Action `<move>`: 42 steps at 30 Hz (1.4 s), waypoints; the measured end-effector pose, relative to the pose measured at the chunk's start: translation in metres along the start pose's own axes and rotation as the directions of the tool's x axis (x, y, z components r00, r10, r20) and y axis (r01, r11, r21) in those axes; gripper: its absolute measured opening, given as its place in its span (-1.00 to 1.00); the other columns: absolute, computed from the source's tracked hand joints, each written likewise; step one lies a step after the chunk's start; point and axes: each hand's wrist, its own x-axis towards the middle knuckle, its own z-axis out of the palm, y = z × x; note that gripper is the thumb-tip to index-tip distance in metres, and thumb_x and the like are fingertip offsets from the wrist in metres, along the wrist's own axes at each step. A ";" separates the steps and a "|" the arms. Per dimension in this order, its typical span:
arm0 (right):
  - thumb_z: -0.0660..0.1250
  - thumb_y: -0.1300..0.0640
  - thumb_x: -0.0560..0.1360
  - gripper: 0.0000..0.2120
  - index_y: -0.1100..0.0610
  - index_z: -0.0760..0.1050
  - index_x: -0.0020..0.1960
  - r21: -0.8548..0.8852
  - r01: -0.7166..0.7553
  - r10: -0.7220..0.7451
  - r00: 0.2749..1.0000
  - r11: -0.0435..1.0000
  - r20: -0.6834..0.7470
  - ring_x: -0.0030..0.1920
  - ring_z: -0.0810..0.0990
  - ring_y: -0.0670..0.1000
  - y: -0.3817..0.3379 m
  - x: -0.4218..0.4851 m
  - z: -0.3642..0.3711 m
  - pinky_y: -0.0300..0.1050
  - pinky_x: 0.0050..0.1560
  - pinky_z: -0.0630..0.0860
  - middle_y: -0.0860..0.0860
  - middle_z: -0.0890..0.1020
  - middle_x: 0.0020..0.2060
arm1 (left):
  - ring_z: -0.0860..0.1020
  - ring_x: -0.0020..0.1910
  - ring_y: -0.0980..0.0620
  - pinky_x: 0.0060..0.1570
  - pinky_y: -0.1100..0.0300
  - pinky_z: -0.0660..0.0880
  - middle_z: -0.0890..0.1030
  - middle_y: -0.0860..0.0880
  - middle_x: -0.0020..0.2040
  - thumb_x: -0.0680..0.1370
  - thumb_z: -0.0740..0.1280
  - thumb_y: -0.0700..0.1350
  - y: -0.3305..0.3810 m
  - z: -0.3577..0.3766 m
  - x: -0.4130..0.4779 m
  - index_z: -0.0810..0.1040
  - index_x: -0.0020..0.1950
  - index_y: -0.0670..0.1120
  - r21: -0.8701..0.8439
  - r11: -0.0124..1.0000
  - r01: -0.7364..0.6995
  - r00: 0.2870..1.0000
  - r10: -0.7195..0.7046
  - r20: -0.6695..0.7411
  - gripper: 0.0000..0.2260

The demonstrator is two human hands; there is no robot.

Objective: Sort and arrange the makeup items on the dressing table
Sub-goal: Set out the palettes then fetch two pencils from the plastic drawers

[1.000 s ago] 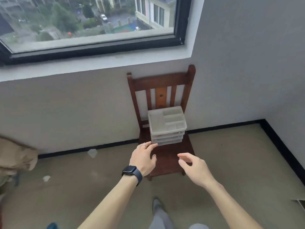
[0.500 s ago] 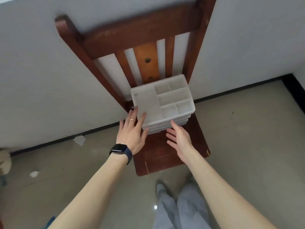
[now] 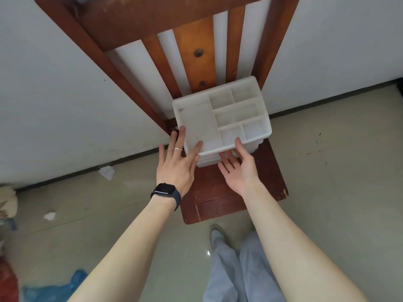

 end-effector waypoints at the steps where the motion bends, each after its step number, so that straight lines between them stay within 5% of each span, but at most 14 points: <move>1: 0.63 -0.04 0.33 -0.38 0.14 0.50 0.28 0.023 -0.008 0.007 1.000 1.000 0.009 0.16 0.67 0.09 0.001 0.000 -0.001 0.05 0.14 0.57 0.12 0.63 0.20 | -0.15 0.61 -0.13 0.49 -0.11 -0.23 -0.15 -0.04 0.64 0.72 0.07 0.05 0.001 0.000 0.000 0.28 0.55 0.19 0.006 1.000 0.007 1.000 -0.007 0.004 -0.62; 12: 0.65 -0.29 0.10 -0.07 0.03 0.42 0.35 -0.122 0.059 -0.060 0.998 0.991 -0.003 0.17 0.58 0.05 0.007 0.005 -0.005 -0.06 -0.02 0.59 0.08 0.55 0.23 | -0.07 0.60 -0.23 0.46 -0.06 -0.18 -0.09 -0.12 0.64 0.70 0.14 0.02 0.010 -0.003 0.006 0.36 0.52 0.13 0.035 0.999 0.024 1.000 -0.024 0.010 -0.64; 17: 0.60 -0.29 0.21 -0.25 0.02 0.47 0.27 -0.175 0.072 -0.075 0.997 0.982 -0.012 0.16 0.64 0.08 0.004 -0.003 -0.015 -0.05 -0.04 0.62 0.09 0.59 0.20 | -0.09 0.60 -0.22 0.46 -0.06 -0.20 -0.11 -0.13 0.63 0.70 0.11 0.03 0.011 -0.005 0.008 0.32 0.53 0.13 0.046 0.999 0.029 0.999 -0.031 0.043 -0.62; 22: 0.46 -0.06 0.52 -0.61 0.11 0.50 0.24 -0.279 0.081 -0.108 0.991 0.957 -0.082 0.10 0.69 0.06 0.007 -0.012 -0.038 -0.04 -0.01 0.63 0.11 0.64 0.16 | -0.12 0.60 -0.21 0.52 -0.10 -0.15 -0.17 -0.12 0.63 0.71 0.09 0.03 0.013 -0.006 0.009 0.28 0.55 0.14 0.041 0.998 0.040 0.996 -0.043 0.079 -0.61; 29: 0.33 0.16 0.62 -0.80 0.25 0.42 0.17 -0.459 0.078 -0.201 0.953 0.885 -0.226 0.04 0.69 0.08 0.020 -0.026 -0.064 -0.07 0.02 0.63 0.22 0.61 0.12 | -0.14 0.60 -0.20 0.50 -0.08 -0.20 -0.23 -0.12 0.62 0.71 0.09 0.01 0.016 -0.007 0.009 0.22 0.57 0.17 0.067 0.996 0.052 0.993 -0.058 0.098 -0.60; 35: 0.27 0.15 0.63 -0.83 0.24 0.44 0.15 -0.651 0.047 -0.303 0.909 0.758 -0.286 -0.23 0.68 -0.11 0.028 -0.026 -0.077 -0.21 -0.16 0.60 0.11 0.60 0.10 | -0.13 0.60 -0.20 0.45 -0.07 -0.22 -0.26 -0.10 0.62 0.70 0.11 0.03 0.016 -0.004 0.009 0.18 0.58 0.18 0.090 0.994 0.065 0.993 -0.074 0.097 -0.58; 42: 0.27 0.15 0.63 -0.71 0.27 0.37 0.28 -0.640 0.014 -0.269 0.915 0.768 -0.302 -0.18 0.72 0.03 0.020 -0.024 -0.071 -0.14 -0.19 0.66 0.17 0.59 0.08 | -0.12 0.61 -0.19 0.50 -0.15 -0.15 -0.30 -0.08 0.61 0.70 0.10 0.06 0.014 0.000 0.008 0.18 0.57 0.20 0.080 0.995 0.059 0.994 -0.066 0.088 -0.58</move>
